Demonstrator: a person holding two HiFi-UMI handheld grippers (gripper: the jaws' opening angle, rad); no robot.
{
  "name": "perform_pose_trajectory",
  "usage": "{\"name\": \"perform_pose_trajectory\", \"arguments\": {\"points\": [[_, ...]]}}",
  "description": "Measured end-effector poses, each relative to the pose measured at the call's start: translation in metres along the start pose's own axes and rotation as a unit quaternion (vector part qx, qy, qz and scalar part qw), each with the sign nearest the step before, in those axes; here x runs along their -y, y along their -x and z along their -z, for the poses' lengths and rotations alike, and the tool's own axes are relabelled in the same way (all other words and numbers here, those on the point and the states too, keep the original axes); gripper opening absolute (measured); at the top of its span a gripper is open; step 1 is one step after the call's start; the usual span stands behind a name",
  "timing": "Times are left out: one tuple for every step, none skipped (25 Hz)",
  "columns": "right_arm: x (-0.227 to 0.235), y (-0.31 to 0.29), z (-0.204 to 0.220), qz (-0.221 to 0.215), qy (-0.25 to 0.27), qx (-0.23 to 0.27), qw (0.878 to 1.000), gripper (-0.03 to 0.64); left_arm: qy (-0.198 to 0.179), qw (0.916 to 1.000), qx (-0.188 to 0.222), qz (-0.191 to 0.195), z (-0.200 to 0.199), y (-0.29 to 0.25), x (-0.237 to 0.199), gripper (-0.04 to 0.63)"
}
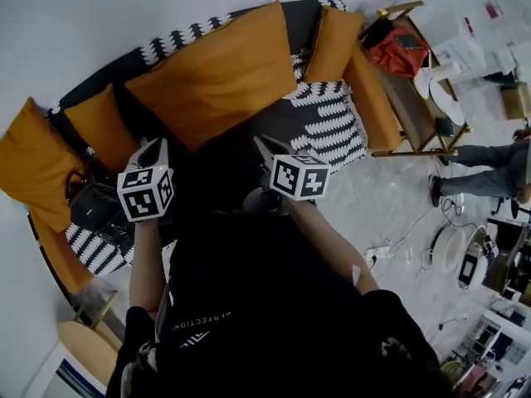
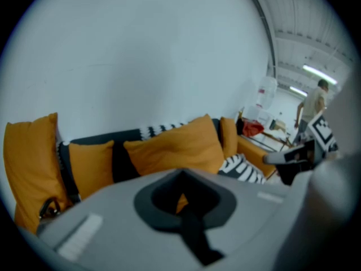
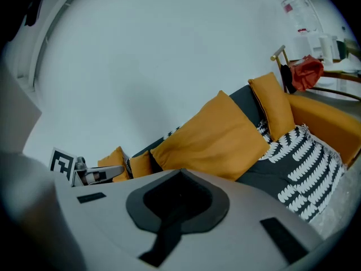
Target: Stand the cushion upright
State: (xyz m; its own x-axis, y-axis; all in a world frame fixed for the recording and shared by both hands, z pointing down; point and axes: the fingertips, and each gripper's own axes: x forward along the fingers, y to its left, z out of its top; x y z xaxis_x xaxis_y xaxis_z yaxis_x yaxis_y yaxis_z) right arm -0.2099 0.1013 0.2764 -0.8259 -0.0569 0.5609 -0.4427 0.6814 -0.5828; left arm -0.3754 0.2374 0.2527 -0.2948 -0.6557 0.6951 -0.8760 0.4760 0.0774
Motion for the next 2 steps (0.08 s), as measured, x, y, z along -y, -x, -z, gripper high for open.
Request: {"name": "perform_pose_trajectory", "arguments": {"points": [[0.0011, 0.0006, -0.0020, -0.002, -0.003, 0.002, 1.000, -0.008, -0.001, 1.0000, 0.000, 0.000, -0.0019, -0.0026, 0.0004, 0.009], [0.0022, 0.0011, -0.0040, -0.004, -0.004, 0.004, 1.000, -0.008, -0.002, 1.0000, -0.001, 0.000, -0.0038, -0.0052, 0.0009, 0.010]]}}
